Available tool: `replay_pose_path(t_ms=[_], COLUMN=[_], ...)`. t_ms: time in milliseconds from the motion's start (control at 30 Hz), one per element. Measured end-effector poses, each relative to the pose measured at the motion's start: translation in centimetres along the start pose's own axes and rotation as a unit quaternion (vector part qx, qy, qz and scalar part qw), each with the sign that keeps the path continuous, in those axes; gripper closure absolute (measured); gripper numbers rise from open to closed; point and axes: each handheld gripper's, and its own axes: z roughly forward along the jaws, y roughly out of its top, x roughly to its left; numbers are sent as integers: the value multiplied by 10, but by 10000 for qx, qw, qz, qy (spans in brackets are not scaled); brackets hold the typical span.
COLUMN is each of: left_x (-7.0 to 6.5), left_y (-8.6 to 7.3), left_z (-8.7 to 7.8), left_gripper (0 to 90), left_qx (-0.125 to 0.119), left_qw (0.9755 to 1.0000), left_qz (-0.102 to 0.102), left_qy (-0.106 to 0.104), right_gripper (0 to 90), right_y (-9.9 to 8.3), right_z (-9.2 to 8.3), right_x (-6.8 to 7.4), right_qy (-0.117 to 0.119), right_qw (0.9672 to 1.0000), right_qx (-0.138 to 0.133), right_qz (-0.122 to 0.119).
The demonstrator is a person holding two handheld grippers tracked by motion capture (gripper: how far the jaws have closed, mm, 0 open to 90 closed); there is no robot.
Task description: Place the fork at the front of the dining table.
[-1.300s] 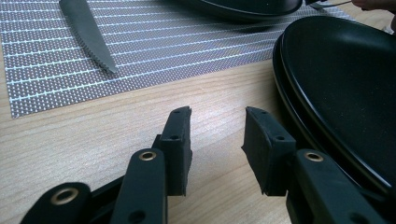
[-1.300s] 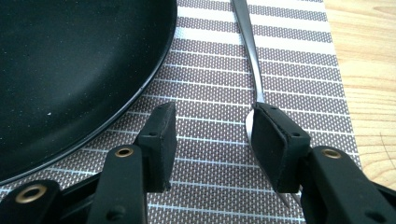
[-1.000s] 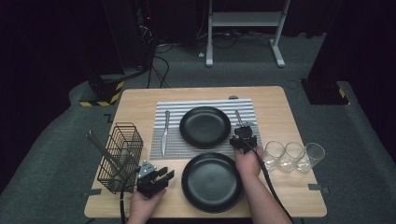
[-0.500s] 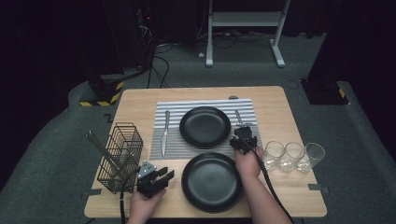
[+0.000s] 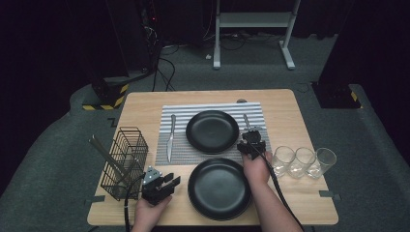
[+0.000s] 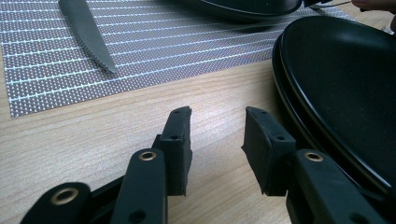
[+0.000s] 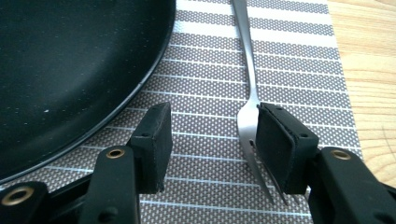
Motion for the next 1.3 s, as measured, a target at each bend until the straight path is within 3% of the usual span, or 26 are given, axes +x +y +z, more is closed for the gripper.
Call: replay_pose_path(t_ms=[167, 533, 633, 833, 1100, 1300], left_x=[0, 0, 0, 0, 0, 0], left_y=[0, 0, 0, 0, 0, 0], left_z=[0, 0, 0, 0, 0, 0], left_gripper=[613, 613, 614, 614, 614, 614], left_qx=[-2, -2, -1, -1, 0, 0], left_qw=[10000, 10000, 10000, 10000, 10000, 10000], left_qz=[2, 6, 0, 0, 2, 2], left_qy=[-2, 2, 0, 1, -2, -5], right_gripper=[451, 470, 473, 474, 434, 433], right_y=[-1, -1, 0, 4, 3, 1], right_z=[1, -1, -3, -9, -3, 3], right_x=[0, 7, 8, 1, 0, 1], right_qy=[-41, 316, 371, 93, -121, -70], right_qw=[10000, 9994, 9993, 9998, 9999, 9997], right_qx=[83, 72, 16, -174, 69, 245], right_qz=[1, 84, 2, -21, -77, -8])
